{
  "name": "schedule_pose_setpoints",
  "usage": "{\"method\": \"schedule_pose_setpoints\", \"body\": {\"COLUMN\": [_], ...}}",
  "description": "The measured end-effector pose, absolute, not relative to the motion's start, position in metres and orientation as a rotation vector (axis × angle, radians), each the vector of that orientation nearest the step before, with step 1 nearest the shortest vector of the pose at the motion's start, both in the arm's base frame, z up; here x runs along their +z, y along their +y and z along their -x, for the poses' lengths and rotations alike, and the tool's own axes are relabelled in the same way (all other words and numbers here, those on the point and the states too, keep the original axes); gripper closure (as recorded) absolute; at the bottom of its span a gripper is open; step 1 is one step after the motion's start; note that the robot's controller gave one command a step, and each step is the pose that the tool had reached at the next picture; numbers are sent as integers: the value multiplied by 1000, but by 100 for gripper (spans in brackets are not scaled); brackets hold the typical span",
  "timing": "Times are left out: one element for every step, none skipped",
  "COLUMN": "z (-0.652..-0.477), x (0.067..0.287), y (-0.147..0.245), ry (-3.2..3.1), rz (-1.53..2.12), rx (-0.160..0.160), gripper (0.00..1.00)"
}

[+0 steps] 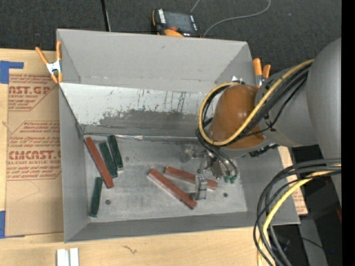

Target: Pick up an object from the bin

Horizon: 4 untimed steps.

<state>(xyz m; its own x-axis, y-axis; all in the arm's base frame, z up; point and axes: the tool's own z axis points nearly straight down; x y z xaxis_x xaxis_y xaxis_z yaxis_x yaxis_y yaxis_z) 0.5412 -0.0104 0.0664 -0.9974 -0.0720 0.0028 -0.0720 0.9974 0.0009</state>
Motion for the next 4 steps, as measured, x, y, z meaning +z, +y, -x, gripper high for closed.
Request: {"method": "schedule_pose_setpoints", "body": {"z": [-520,-549,-564,-564], "x": [133,66,71,71], "y": [23,24,-50,-45], "ry": [-3102,-3083,-3090,-3089], "rz": [-525,-591,-581,-589], "rx": [-1,-1,6,-1], "gripper": [0,0,0,100]}}
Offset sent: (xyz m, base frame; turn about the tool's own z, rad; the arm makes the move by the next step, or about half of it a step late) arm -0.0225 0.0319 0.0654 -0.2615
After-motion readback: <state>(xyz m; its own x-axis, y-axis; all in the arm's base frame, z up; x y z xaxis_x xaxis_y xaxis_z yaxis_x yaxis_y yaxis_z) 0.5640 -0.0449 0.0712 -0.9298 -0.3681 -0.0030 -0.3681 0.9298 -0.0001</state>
